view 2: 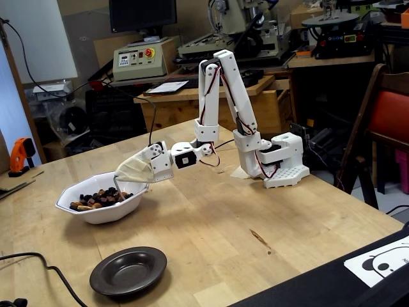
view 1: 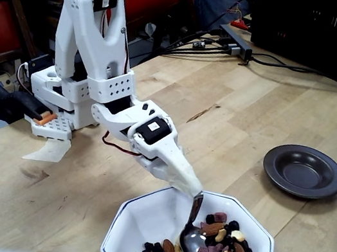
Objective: Use spoon to transfer food from the white bowl to brown plate
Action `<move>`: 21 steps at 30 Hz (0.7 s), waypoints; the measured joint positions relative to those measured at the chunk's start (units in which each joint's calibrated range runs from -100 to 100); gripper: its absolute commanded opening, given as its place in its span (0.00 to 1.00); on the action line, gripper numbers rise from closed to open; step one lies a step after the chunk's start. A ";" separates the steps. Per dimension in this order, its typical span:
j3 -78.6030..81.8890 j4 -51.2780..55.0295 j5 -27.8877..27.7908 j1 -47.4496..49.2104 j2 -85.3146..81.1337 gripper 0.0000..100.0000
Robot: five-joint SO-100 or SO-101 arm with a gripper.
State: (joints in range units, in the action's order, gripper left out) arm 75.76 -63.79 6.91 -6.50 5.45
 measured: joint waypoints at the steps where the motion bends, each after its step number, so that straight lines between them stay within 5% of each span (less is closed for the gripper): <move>1: 0.00 -0.96 0.20 0.00 0.00 0.03; 13: 0.08 -21.04 0.73 0.22 0.60 0.03; 21: 0.08 -23.93 0.73 0.22 0.60 0.03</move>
State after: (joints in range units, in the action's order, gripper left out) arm 75.84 -87.72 7.64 -6.28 6.05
